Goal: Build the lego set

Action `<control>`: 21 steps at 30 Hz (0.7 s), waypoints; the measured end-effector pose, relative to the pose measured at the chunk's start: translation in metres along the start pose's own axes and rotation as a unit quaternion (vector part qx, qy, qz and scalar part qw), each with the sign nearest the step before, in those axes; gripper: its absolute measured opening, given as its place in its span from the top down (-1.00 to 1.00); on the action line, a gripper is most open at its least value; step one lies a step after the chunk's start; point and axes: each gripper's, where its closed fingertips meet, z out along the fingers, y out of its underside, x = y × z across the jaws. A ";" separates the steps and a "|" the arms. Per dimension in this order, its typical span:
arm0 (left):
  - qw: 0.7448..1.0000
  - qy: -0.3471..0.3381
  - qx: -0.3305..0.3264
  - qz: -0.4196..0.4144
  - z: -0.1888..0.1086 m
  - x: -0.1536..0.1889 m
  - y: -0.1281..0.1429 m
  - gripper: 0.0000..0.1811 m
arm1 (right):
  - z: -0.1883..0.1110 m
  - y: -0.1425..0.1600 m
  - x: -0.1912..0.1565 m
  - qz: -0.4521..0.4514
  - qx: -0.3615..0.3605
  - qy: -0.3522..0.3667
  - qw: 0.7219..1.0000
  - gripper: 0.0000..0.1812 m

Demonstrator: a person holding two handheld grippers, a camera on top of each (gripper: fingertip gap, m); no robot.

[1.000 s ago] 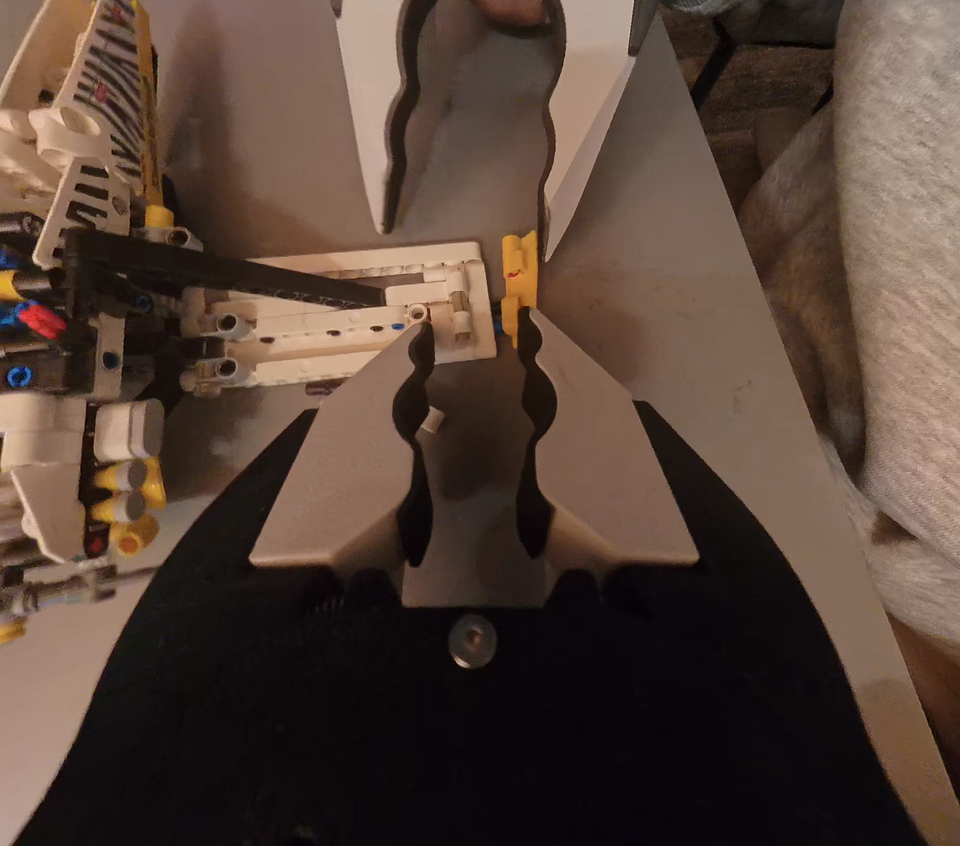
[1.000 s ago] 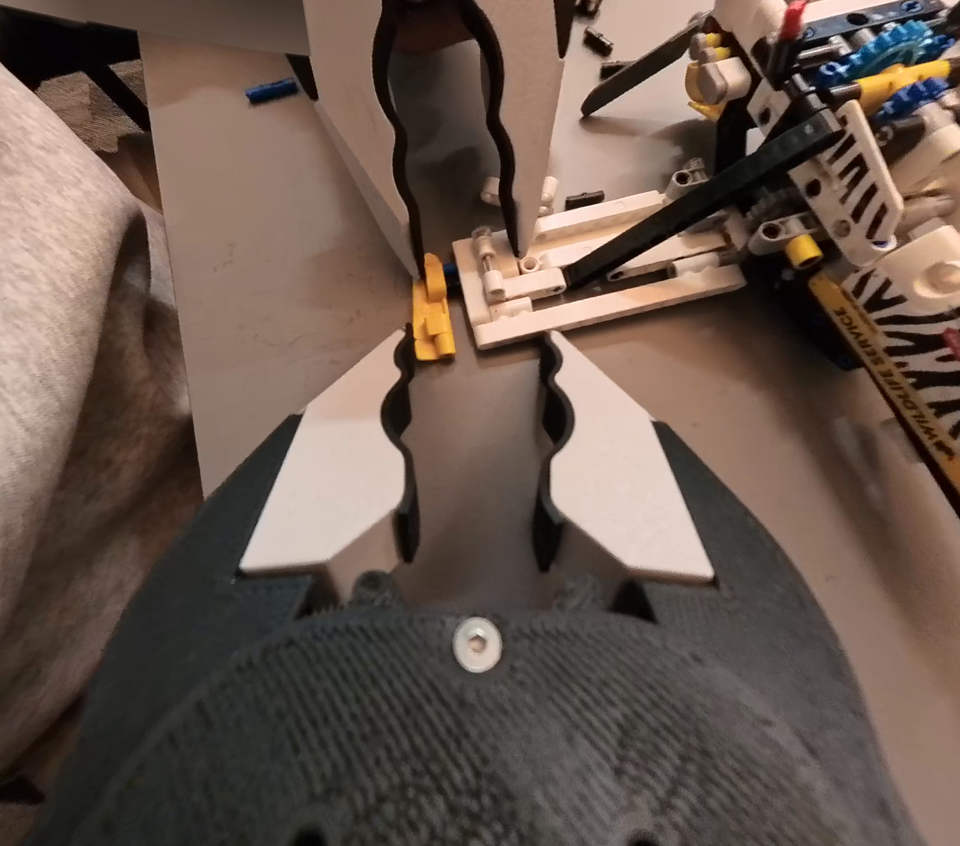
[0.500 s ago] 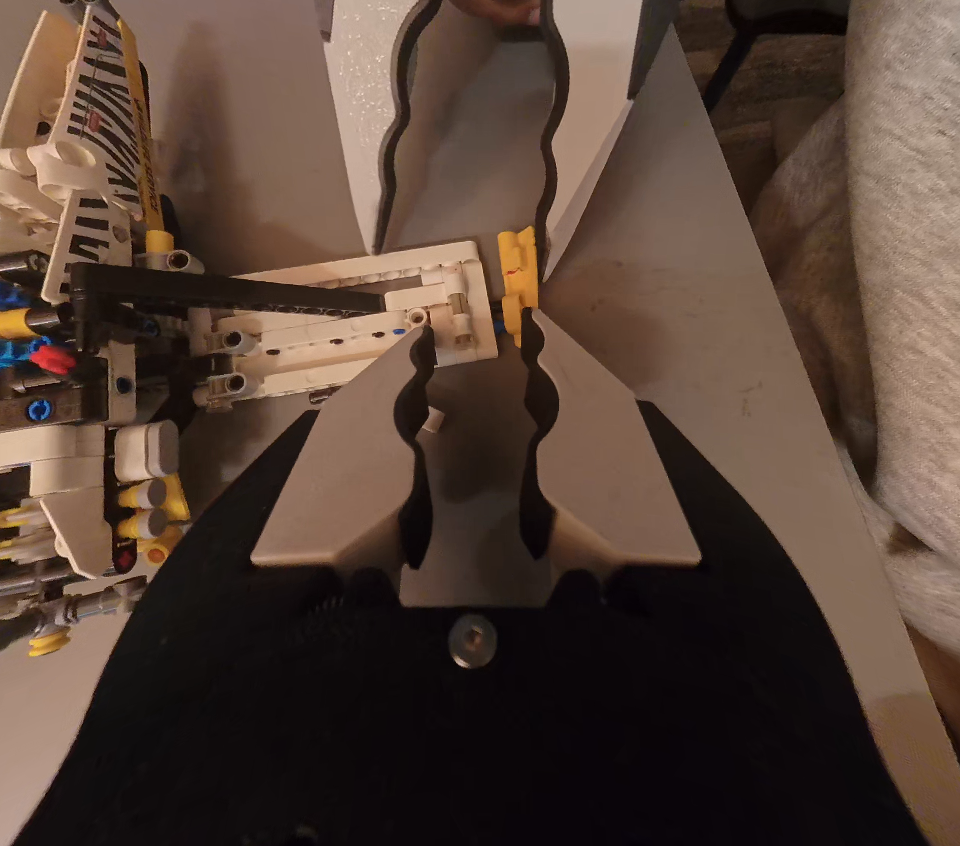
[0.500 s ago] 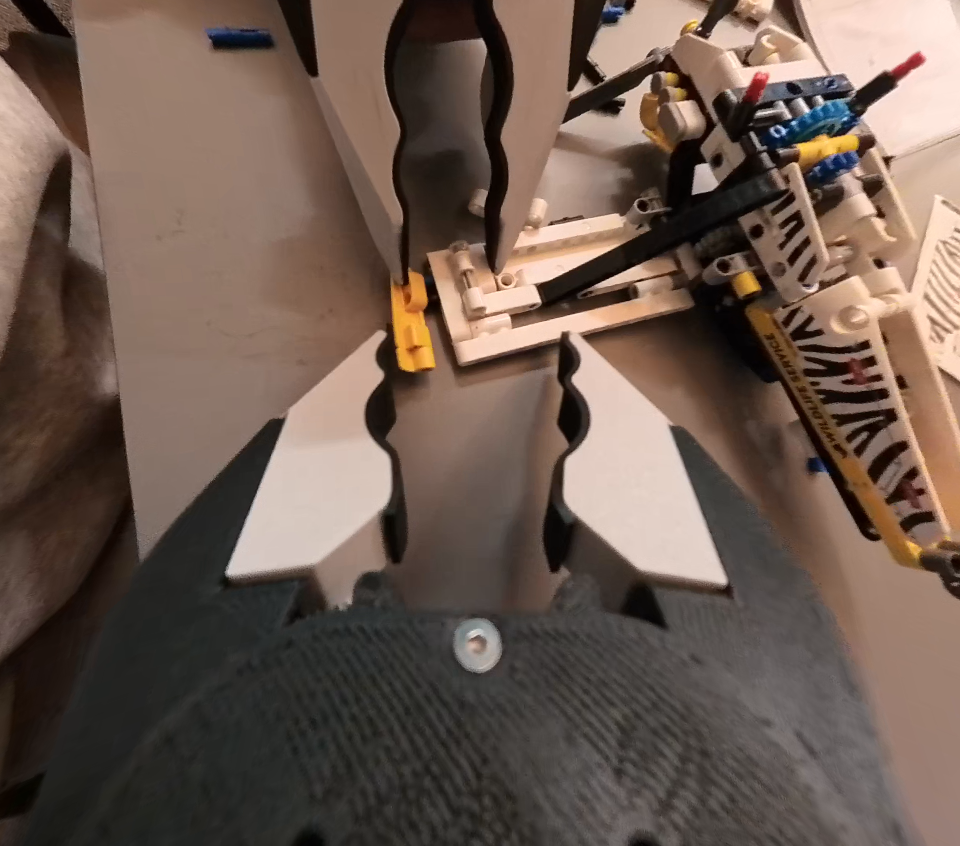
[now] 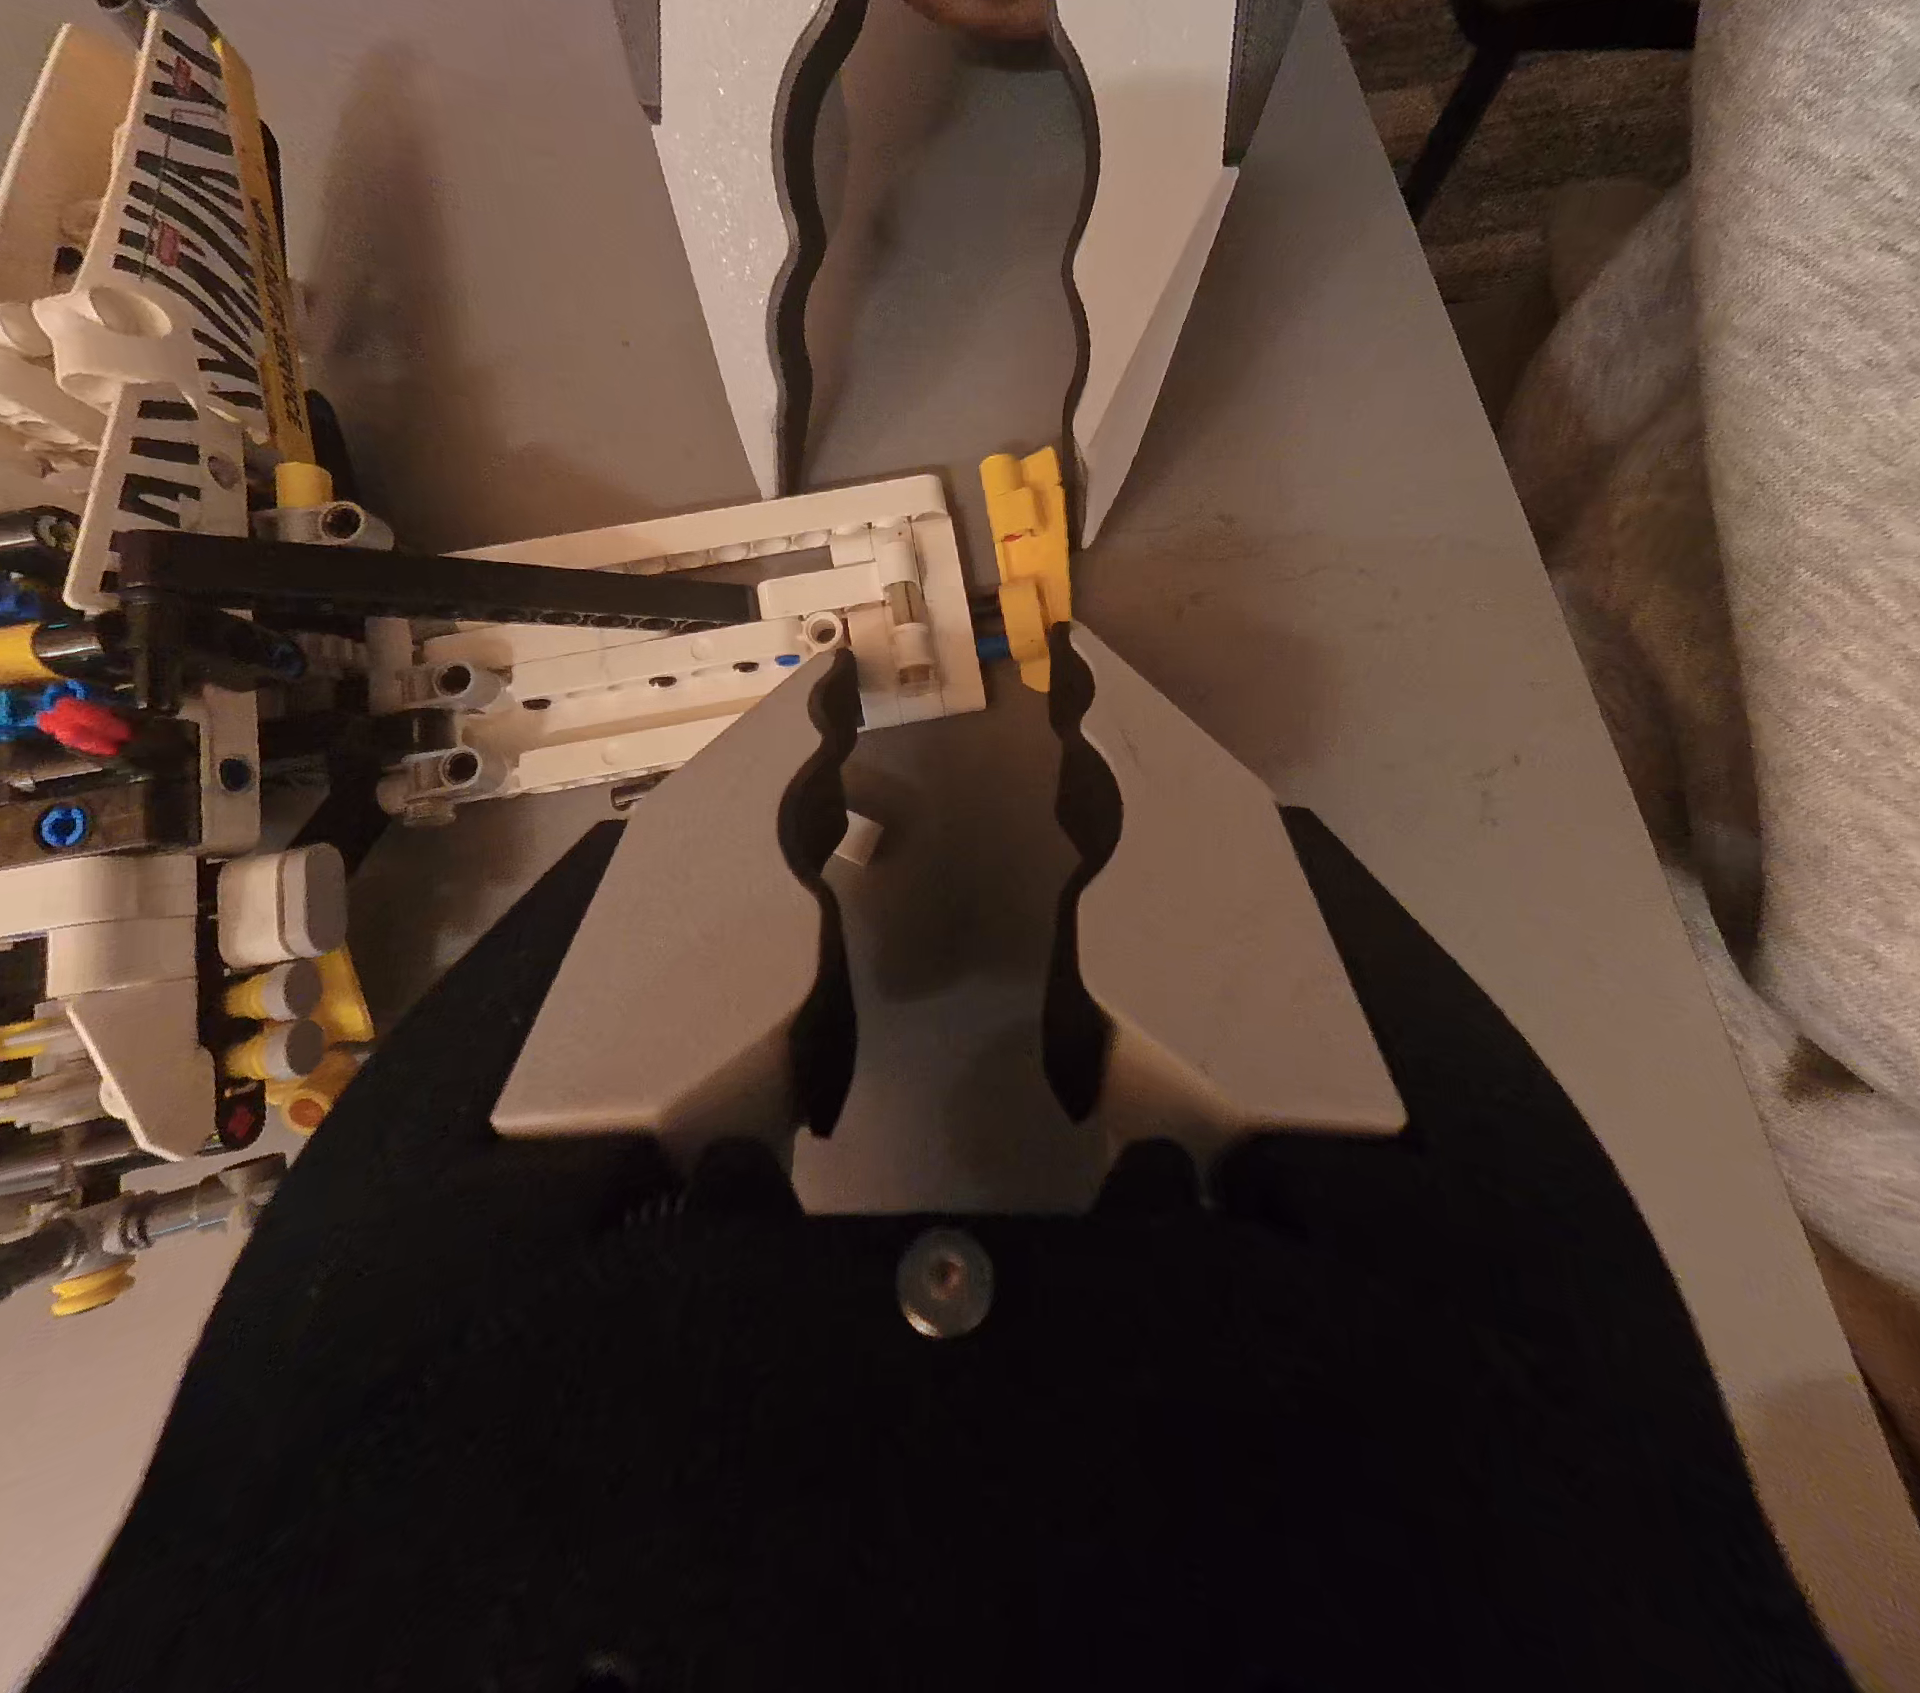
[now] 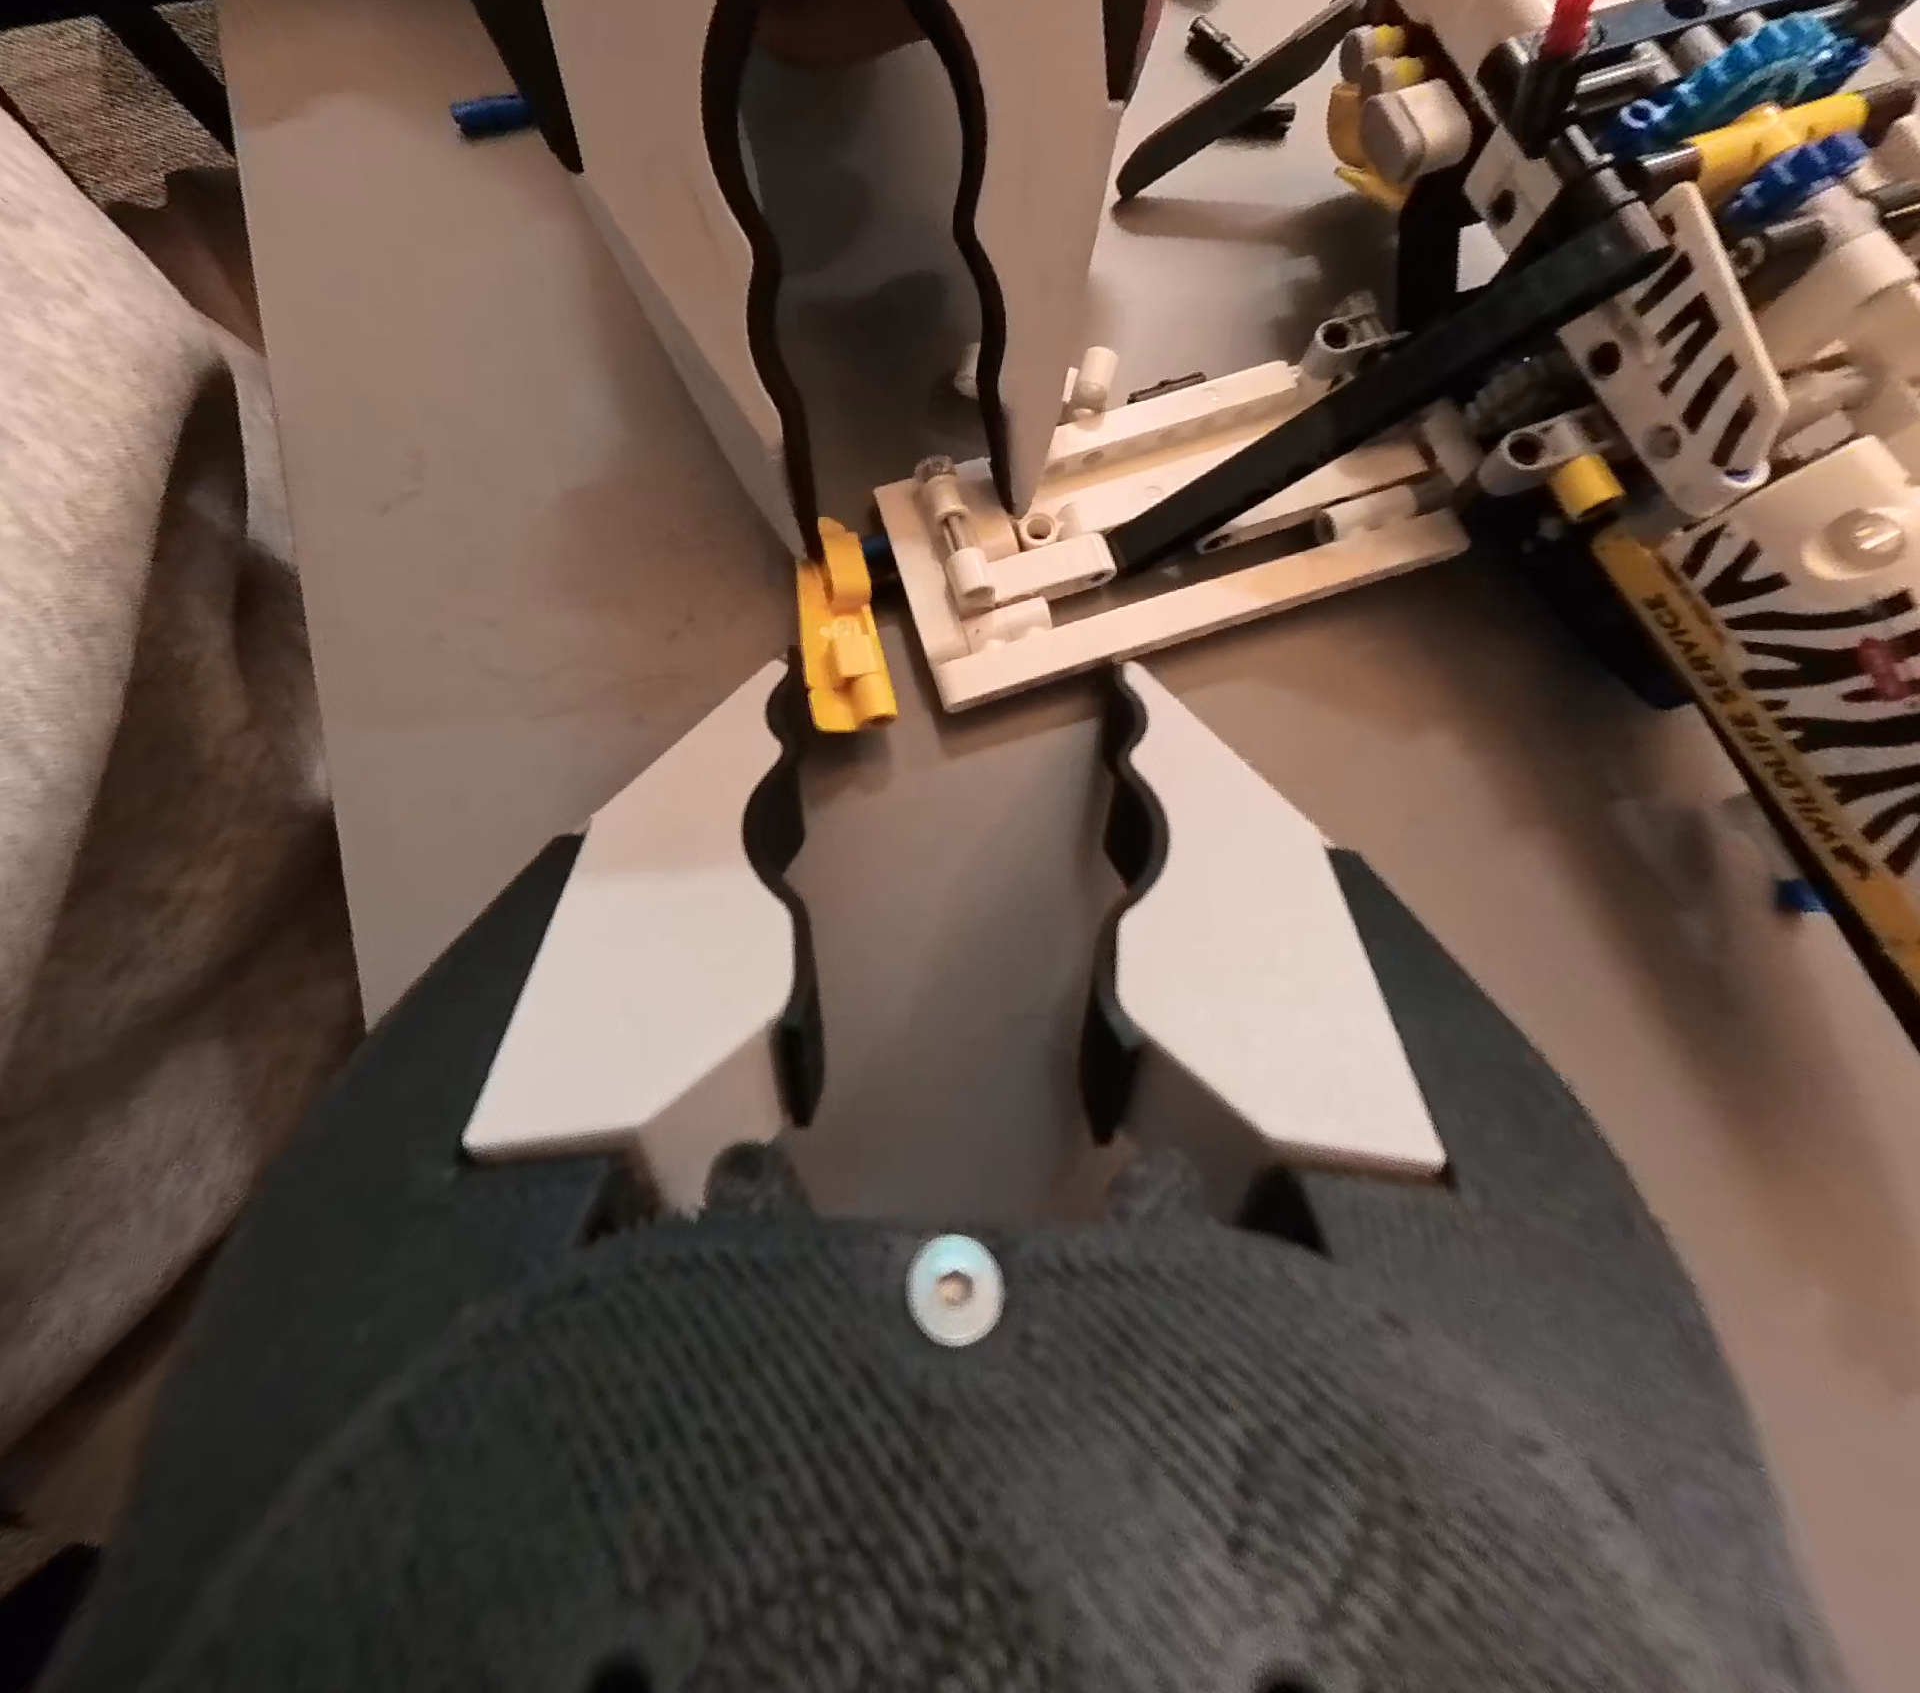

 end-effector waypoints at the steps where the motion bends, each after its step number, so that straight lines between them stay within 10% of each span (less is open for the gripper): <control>1: 1.000 0.003 -0.001 -0.001 0.000 0.001 0.000 0.59 | 0.000 0.000 0.000 0.000 0.000 0.000 1.000 0.38; 21: 1.000 0.004 -0.008 0.001 0.000 0.002 0.002 0.58 | -0.006 0.007 0.002 0.005 -0.018 0.006 1.000 0.36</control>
